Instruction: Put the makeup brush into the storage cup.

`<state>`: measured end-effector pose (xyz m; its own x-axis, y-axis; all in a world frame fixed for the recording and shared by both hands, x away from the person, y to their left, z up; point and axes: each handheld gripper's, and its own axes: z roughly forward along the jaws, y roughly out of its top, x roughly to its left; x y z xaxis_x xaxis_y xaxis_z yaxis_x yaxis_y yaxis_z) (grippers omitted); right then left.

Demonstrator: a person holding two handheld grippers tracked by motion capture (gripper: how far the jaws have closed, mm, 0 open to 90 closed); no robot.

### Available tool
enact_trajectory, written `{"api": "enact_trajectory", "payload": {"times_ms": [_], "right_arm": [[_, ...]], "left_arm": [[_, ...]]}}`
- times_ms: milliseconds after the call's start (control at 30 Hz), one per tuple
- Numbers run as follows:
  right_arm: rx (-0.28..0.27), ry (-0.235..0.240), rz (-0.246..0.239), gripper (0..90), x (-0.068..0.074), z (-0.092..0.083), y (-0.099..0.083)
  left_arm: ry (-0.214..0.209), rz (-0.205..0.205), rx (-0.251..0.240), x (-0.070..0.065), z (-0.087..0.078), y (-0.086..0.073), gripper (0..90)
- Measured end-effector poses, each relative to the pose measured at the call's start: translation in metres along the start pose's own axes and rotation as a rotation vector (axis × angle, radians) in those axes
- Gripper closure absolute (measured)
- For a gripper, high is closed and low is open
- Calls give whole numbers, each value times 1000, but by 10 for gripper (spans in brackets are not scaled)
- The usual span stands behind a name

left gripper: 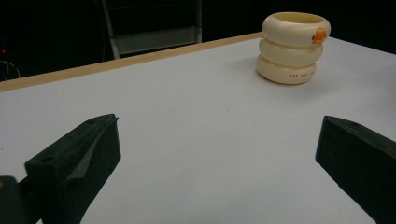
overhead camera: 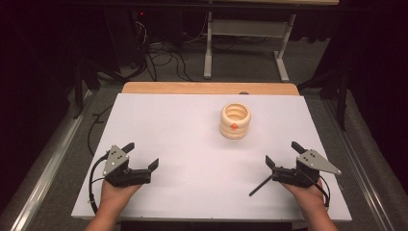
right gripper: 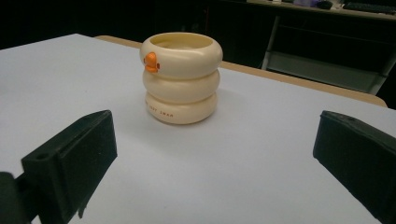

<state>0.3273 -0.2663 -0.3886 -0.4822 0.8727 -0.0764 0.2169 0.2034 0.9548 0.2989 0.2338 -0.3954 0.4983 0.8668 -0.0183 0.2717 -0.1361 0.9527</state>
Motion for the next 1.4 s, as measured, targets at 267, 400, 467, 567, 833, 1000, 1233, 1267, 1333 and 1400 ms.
{"api": "enact_trajectory", "payload": {"times_ms": [267,400,467,567,833,1000,1233,1267,1333,1400], "right_arm": [[3,-10,6,9,-1,1,0],[10,-12,11,9,-1,1,-1],[11,-11,5,10,-1,1,-1],[11,-11,4,9,-1,1,-1],[10,-11,5,11,-1,1,-1],[18,-11,7,13,-1,1,-1],[40,-17,8,17,-2,2,-2],[46,-19,8,19,-2,3,-2],[51,-15,5,20,-2,3,-2],[74,-20,17,20,-2,4,-3]], "left_arm": [[2,7,6,0,-1,0,7],[6,7,7,0,-1,0,7],[8,7,7,1,-2,0,7],[11,6,6,1,-2,0,7],[14,2,5,2,-3,0,7],[17,-5,3,4,-3,-1,7],[16,-5,7,4,-3,-1,7],[16,-4,7,4,-3,-1,7],[16,-6,5,4,-3,-1,7],[17,-7,3,4,-3,-1,7]]}}
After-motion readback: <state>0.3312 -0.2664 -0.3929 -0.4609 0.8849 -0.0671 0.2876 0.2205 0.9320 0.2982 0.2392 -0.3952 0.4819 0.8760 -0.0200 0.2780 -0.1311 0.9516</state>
